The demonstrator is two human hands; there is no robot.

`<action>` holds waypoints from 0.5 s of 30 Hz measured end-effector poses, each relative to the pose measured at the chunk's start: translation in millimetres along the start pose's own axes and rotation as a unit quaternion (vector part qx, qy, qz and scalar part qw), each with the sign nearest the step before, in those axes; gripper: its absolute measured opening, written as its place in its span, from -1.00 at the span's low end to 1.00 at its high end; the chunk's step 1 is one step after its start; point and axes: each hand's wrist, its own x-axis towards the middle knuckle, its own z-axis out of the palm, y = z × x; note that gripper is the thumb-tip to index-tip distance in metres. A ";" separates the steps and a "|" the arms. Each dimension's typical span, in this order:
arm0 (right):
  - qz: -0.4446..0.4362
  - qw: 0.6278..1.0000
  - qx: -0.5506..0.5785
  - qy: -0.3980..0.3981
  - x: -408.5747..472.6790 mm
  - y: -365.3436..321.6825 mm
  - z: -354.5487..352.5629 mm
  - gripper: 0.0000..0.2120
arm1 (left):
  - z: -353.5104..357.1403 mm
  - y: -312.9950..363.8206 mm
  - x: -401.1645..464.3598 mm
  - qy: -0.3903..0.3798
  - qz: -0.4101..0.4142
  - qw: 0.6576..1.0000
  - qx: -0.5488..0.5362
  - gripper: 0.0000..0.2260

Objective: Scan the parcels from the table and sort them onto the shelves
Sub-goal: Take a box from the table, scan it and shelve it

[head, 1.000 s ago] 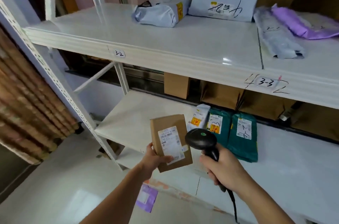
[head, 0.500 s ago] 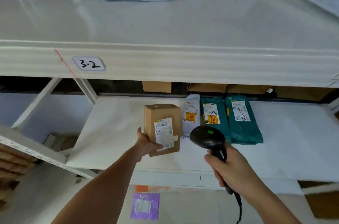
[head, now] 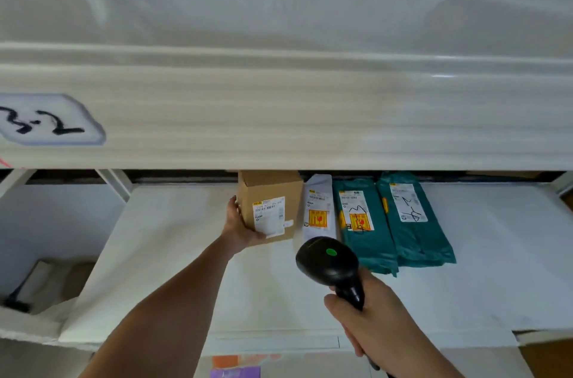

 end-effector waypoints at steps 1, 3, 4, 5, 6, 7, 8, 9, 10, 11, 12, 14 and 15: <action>-0.002 1.000 -0.004 0.006 4.0 4.5 0.3 -0.83 | 2.4 4.0 13.8 -0.003 0.008 1.000 0.016 0.24; -0.011 1.000 -0.016 0.025 10.1 14.4 -0.6 -0.80 | 11.0 12.9 33.5 0.007 0.025 0.997 0.073 0.17; -0.014 0.999 -0.013 0.032 11.9 18.6 -2.0 -0.80 | 16.5 15.6 39.8 0.023 0.031 0.993 0.110 0.08; -0.015 0.999 -0.003 0.037 12.7 21.8 -3.4 -0.80 | 23.1 17.3 42.2 0.040 0.032 0.989 0.139 -0.02; -0.015 0.999 0.008 0.039 12.8 24.5 -4.7 -0.79 | 29.4 18.1 42.1 0.057 0.026 0.986 0.152 -0.14; -0.015 0.999 0.017 0.039 11.3 25.5 -5.6 -0.79 | 35.3 19.1 40.0 0.071 0.015 0.985 0.154 -0.25; -0.015 0.999 0.022 0.039 9.6 26.0 -6.5 -0.78 | 39.9 20.3 37.0 0.081 0.002 0.985 0.152 -0.33; -0.013 0.999 0.029 0.039 6.7 26.0 -7.9 -0.77 | 42.9 22.4 33.8 0.087 -0.005 0.985 0.147 -0.38; -0.012 0.999 0.035 0.036 3.6 25.6 -9.2 -0.76 | 43.5 24.5 30.0 0.090 -0.014 0.985 0.144 -0.40; -0.013 0.999 0.040 0.032 -0.1 24.4 -11.3 -0.76 | 41.8 26.6 25.6 0.092 -0.023 0.985 0.142 -0.39; -0.015 0.999 0.041 0.031 -5.0 22.9 -14.8 -0.76 | 38.7 29.7 18.5 0.097 -0.039 0.984 0.146 -0.37; -0.022 0.998 0.042 0.034 -17.7 16.6 -25.1 -0.77 | 30.2 40.2 -2.1 0.116 -0.088 0.972 0.185 -0.36; -0.025 0.998 0.043 0.036 -25.8 12.6 -31.2 -0.78 | 25.8 47.3 -15.2 0.110 -0.110 0.963 0.219 -0.40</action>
